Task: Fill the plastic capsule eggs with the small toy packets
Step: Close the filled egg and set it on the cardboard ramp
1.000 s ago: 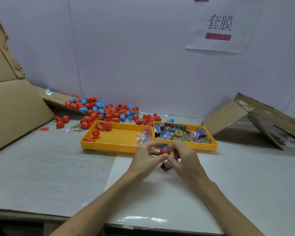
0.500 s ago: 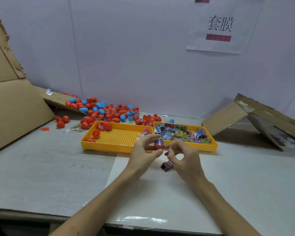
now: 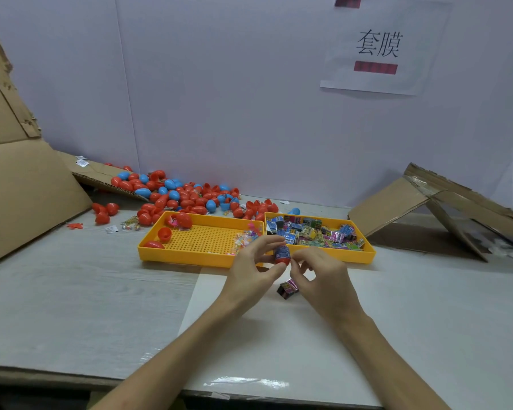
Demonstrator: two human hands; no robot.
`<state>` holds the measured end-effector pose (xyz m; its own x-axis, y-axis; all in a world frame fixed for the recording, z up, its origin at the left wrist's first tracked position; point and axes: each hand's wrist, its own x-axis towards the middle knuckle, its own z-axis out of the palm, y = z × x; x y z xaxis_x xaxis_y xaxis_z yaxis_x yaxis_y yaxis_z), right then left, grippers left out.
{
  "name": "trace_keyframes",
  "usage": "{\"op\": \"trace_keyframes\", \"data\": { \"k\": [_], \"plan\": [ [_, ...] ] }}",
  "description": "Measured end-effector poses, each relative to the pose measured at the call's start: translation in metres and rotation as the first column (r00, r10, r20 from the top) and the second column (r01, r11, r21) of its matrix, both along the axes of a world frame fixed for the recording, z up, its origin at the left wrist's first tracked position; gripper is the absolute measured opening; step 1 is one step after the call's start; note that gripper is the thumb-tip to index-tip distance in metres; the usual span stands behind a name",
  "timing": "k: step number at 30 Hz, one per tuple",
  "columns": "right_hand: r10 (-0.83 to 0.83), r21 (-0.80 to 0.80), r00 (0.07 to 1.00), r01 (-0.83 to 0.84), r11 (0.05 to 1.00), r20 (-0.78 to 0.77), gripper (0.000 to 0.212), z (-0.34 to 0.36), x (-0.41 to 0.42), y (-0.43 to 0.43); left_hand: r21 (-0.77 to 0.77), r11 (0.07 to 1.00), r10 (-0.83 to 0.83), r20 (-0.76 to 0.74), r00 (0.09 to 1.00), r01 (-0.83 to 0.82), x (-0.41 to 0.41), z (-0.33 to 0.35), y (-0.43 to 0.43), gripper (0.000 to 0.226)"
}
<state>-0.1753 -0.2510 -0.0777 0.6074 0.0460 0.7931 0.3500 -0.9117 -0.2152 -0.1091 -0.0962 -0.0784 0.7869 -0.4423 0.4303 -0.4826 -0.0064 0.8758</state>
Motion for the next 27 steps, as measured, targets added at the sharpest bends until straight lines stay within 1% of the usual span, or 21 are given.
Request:
{"op": "trace_keyframes", "data": {
  "k": [5,8,12,20,27],
  "plan": [
    [-0.030,-0.066,0.999,0.028,0.997,-0.029,0.020,0.0027,-0.0015,0.0014,0.015,1.000,-0.022,0.032,0.999,0.021,0.0010,-0.0006,-0.0003,0.043],
    [-0.038,-0.083,0.998,0.034,0.996,-0.040,0.021,0.0026,-0.0011,0.0009,0.018,0.999,-0.035,0.026,0.999,0.034,0.0020,-0.0013,0.0000,0.044],
    [-0.043,-0.069,0.998,0.039,0.997,-0.046,0.022,0.0009,-0.0004,0.0001,0.004,0.999,-0.045,0.007,0.999,0.045,0.0018,-0.0006,0.0007,0.042],
    [-0.022,-0.034,0.997,0.020,0.999,-0.068,0.022,0.0004,0.0000,0.0007,0.021,1.000,-0.014,0.045,0.999,0.013,-0.0003,0.0001,-0.0001,0.041],
    [-0.009,-0.023,0.997,0.007,1.000,-0.083,0.023,-0.0011,0.0009,0.0018,0.031,0.999,-0.013,0.037,0.999,0.012,0.0012,-0.0026,-0.0013,0.031]
  ]
}}
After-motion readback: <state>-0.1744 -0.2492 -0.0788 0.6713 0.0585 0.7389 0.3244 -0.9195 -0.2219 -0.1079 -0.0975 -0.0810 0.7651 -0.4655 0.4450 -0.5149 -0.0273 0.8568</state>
